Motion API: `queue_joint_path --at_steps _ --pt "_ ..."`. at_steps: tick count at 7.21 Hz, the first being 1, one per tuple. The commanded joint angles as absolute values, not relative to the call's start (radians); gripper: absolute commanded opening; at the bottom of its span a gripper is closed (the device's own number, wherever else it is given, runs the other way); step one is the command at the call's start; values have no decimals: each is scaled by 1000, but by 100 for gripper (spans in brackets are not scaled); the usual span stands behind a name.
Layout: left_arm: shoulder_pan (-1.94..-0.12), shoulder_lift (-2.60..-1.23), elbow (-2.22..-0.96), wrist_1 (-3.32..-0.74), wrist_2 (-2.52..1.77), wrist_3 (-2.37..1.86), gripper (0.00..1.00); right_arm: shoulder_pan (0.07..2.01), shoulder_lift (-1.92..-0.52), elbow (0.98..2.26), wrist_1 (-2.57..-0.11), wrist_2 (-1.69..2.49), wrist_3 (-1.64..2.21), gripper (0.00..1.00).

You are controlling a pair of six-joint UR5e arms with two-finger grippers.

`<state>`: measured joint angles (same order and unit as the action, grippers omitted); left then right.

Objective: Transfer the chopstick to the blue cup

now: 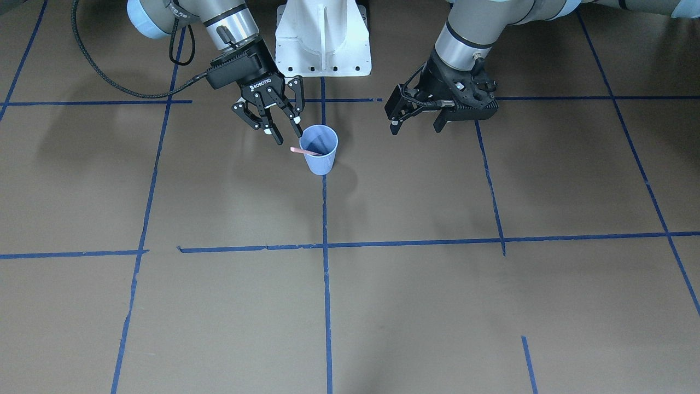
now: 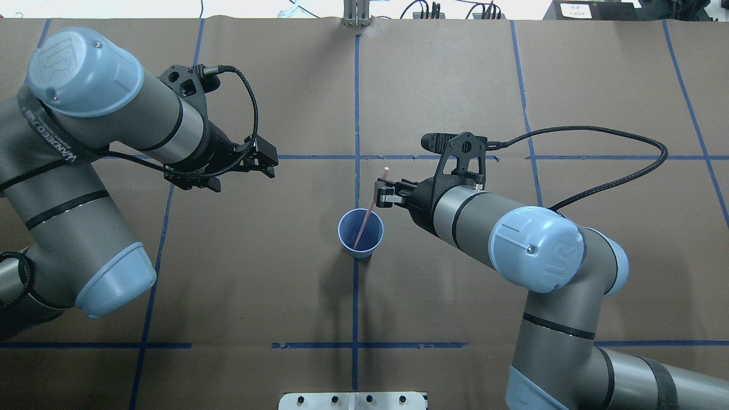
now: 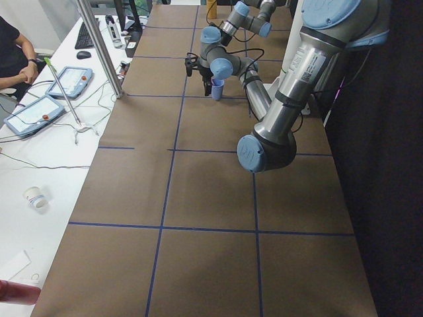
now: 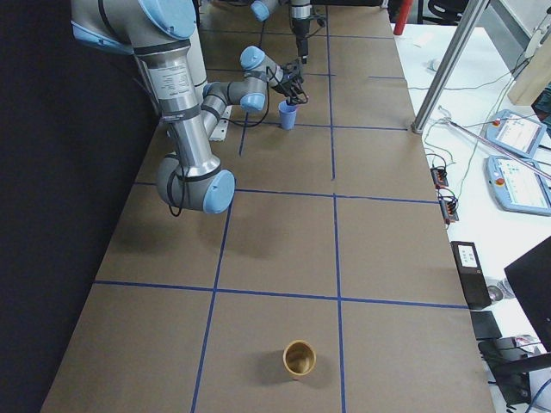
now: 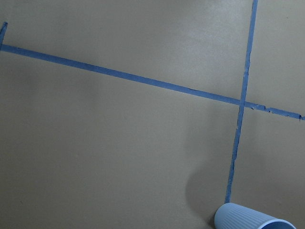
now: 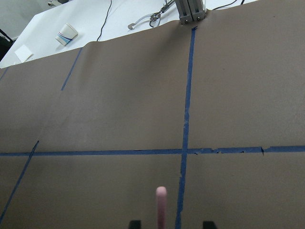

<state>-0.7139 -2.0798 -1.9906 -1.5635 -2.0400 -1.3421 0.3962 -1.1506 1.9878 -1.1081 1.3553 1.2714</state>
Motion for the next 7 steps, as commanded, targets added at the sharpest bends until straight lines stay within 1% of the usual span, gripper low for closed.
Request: queue_joint_path --at_steps 1,2,3,4,5,6,7 --pt "-732 -2024 -2020 -1563 -2049 -1239 99 405 -1222 2089 -1126 1396 1217 100" --pt "-758 -1952 -2058 -1562 -2051 -1151 99 455 -1336 2145 -1121 1490 1180 100" --pt "-791 -1875 -2089 -1556 -2052 -1040 99 562 -1409 2145 -1115 1634 1104 100" --pt "-851 -1799 -2104 -1554 -2093 -916 99 697 -1489 2141 -1115 1802 991 100" --pt "-938 -1731 -2105 -1552 -2171 -775 99 882 -1556 2119 -1124 2020 835 100" --pt "-1037 -1657 -2103 -1549 -2218 -585 99 1087 -1584 2011 -1126 2254 640 100" --pt "-1124 -1587 -2099 -1548 -2227 -417 99 1261 -1621 1891 -1129 2387 433 100"
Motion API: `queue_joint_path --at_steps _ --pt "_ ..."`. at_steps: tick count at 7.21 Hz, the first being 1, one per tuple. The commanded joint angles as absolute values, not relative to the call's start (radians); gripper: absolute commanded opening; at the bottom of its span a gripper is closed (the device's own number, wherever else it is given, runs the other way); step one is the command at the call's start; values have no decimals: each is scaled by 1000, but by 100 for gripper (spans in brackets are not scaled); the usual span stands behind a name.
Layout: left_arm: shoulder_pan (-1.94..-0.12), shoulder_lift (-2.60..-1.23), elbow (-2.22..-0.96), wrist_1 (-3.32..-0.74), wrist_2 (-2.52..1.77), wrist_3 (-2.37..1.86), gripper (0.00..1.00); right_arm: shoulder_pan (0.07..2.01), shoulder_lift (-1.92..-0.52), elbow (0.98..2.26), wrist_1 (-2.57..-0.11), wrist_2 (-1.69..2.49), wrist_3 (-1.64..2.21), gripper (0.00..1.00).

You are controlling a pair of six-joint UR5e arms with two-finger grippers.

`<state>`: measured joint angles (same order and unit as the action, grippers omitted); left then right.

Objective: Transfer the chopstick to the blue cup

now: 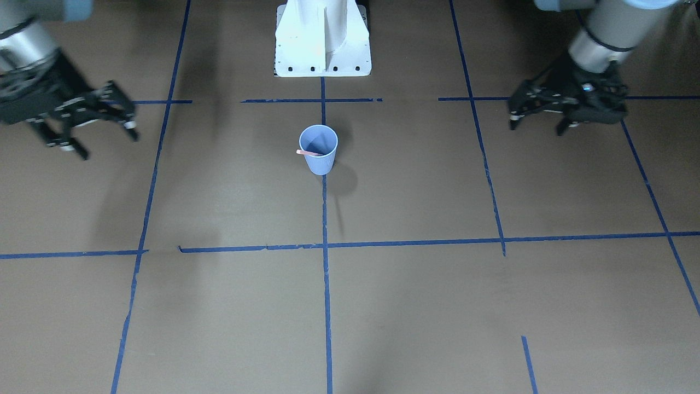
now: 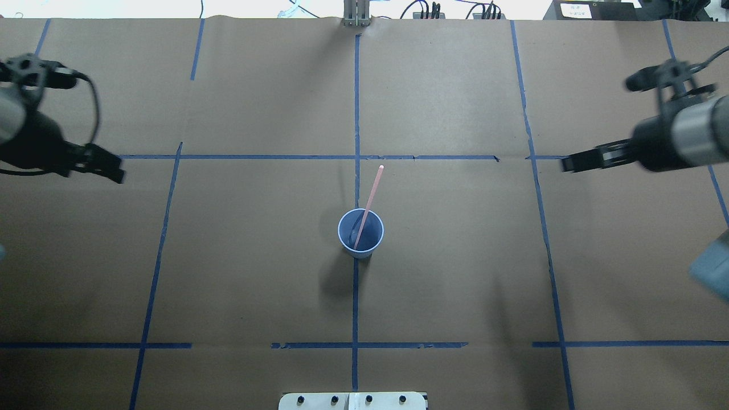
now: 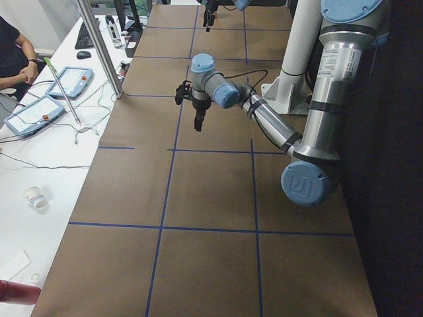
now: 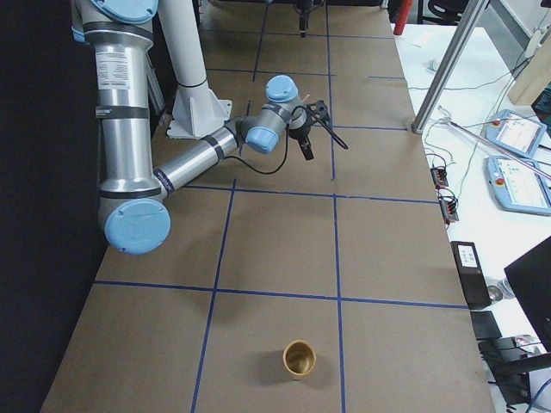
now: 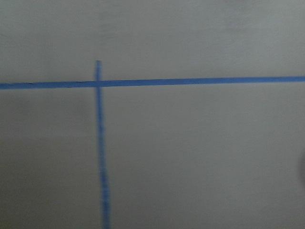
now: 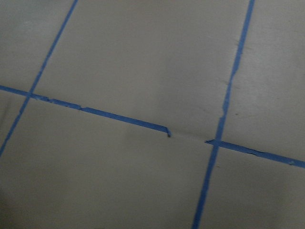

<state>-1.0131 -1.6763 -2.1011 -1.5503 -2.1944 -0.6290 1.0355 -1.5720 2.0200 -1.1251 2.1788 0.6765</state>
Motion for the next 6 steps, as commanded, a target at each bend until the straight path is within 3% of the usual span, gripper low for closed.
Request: queue_joint_path --at_steps 1,3,6 --pt "-1205 -1544 -2083 -1536 -2227 -259 99 1369 -1659 1785 -1137 2408 199 100" --pt "-1395 -1543 -2040 -1343 -2226 86 99 1510 -1671 1628 -1291 2390 -189 100" --pt "-1535 -1552 -1832 -1290 -2316 296 100 1628 -1619 1623 -1581 2286 -448 100"
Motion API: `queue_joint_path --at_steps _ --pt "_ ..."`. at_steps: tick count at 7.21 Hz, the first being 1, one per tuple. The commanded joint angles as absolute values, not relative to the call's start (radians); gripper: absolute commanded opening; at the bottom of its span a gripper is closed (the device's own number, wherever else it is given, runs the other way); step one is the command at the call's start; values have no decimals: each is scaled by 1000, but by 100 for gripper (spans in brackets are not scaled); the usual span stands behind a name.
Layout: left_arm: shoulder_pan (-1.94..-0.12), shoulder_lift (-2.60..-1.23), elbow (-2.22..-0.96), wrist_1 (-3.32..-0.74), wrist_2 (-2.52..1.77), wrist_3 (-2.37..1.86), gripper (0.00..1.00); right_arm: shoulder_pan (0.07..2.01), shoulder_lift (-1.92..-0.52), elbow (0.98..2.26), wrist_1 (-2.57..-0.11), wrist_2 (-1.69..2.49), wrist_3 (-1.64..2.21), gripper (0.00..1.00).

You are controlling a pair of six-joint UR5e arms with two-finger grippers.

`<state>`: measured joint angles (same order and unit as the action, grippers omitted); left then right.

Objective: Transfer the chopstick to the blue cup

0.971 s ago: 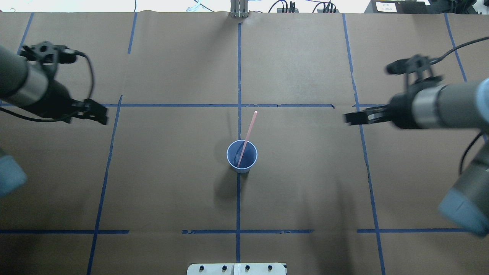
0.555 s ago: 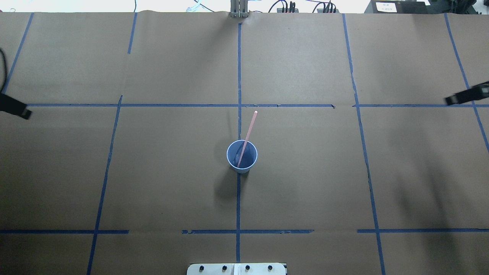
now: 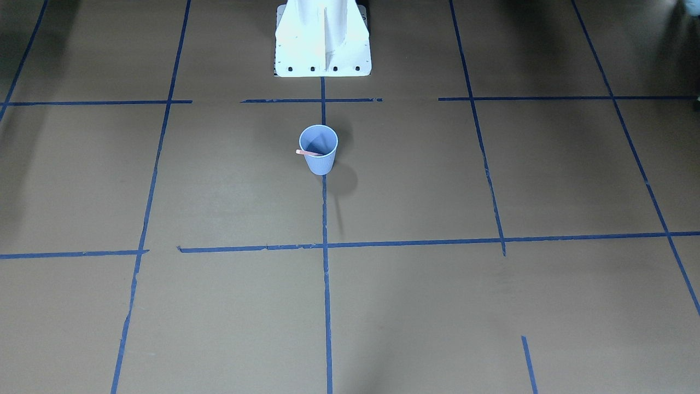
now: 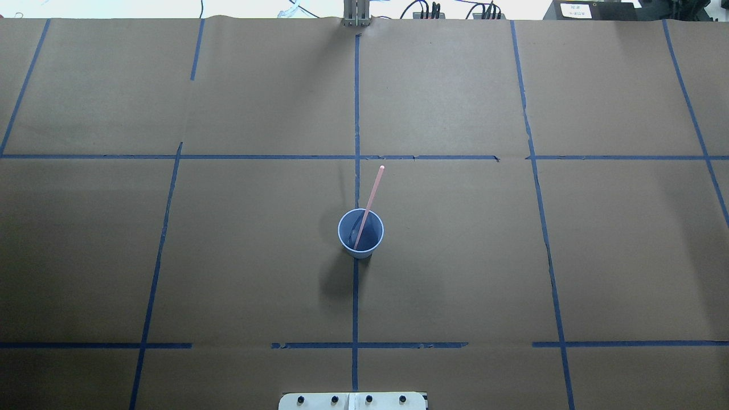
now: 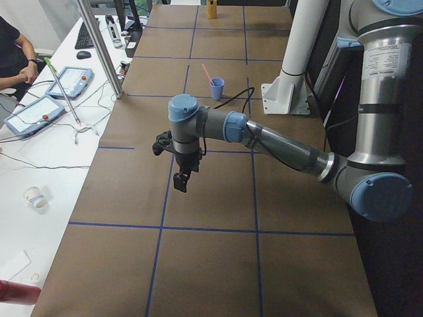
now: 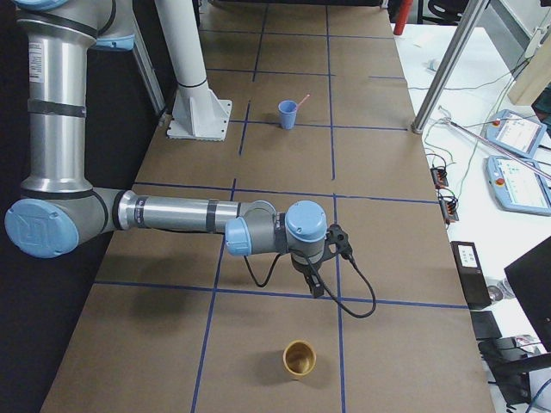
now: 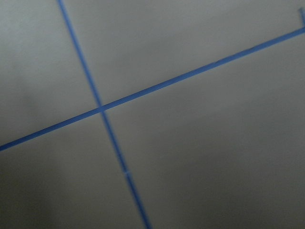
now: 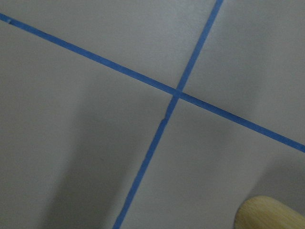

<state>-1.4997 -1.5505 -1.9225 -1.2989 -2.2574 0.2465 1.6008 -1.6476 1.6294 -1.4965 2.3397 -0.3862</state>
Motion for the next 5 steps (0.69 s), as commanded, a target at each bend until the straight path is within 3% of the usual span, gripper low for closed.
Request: queue_joint_path --at_steps 1,5 --pt "-1549 -1545 -1838 -1279 -2328 295 100 1625 -1609 1620 -1624 2283 -446 100" --pt "-1545 -1566 -1776 -1288 -2329 159 100 1628 -1558 1623 -1789 2296 -410 100"
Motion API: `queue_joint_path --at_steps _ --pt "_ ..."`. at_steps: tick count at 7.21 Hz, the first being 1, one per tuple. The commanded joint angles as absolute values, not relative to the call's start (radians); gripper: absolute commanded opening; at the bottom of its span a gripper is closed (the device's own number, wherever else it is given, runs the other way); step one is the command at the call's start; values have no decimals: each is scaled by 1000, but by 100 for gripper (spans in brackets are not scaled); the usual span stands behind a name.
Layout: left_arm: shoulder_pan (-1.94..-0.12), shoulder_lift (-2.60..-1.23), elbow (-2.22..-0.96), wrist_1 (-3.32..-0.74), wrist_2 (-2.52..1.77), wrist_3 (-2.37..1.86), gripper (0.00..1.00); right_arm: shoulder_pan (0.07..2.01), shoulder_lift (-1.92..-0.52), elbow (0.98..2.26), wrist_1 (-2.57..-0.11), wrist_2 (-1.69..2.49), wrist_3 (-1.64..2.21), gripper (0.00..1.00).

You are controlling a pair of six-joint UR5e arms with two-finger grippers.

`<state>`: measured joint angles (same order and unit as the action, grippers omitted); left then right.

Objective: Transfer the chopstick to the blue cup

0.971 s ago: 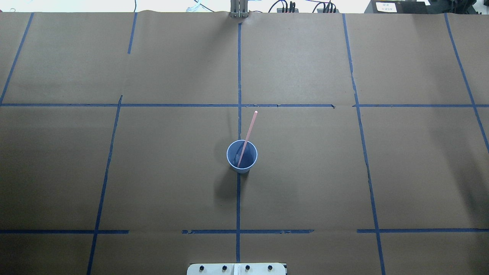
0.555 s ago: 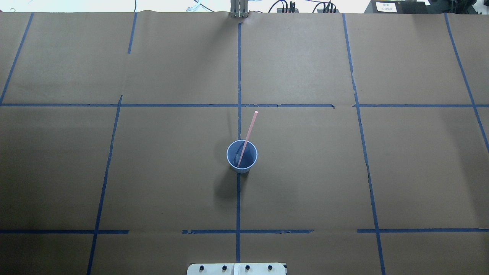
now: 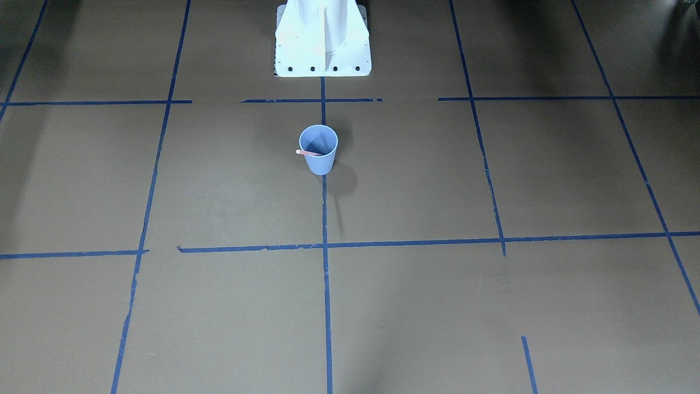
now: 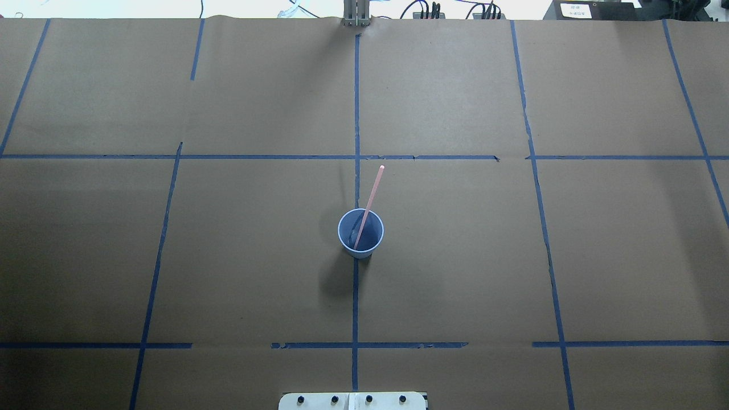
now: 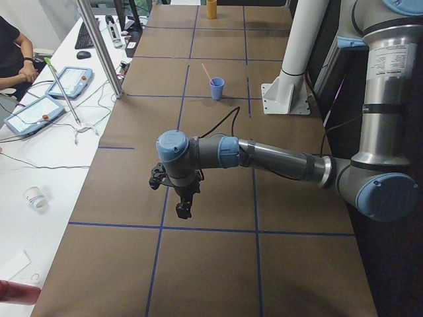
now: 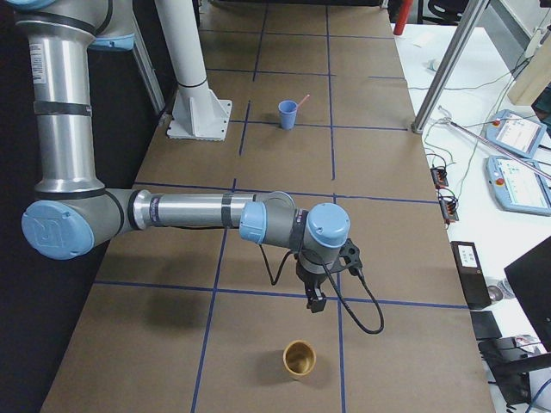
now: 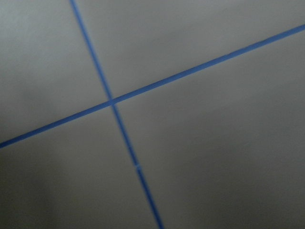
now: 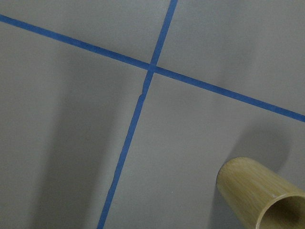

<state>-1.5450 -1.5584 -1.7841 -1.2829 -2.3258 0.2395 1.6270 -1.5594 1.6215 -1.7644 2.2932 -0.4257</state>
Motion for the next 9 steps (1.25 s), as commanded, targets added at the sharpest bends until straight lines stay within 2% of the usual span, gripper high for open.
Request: queue_joint_path --at_steps 1,7,9 --pt "-1545 -1563 -1769 -1287 -2332 150 100 1628 -1565 1624 -1787 2312 -337 100" --pt "-1543 -1549 -1741 -1311 -2401 46 100 1569 -1592 1623 -1740 2310 -281 100" --pt "-1543 -1534 -1700 -1321 -2399 48 100 1565 -1588 1583 -1736 2330 -284 100"
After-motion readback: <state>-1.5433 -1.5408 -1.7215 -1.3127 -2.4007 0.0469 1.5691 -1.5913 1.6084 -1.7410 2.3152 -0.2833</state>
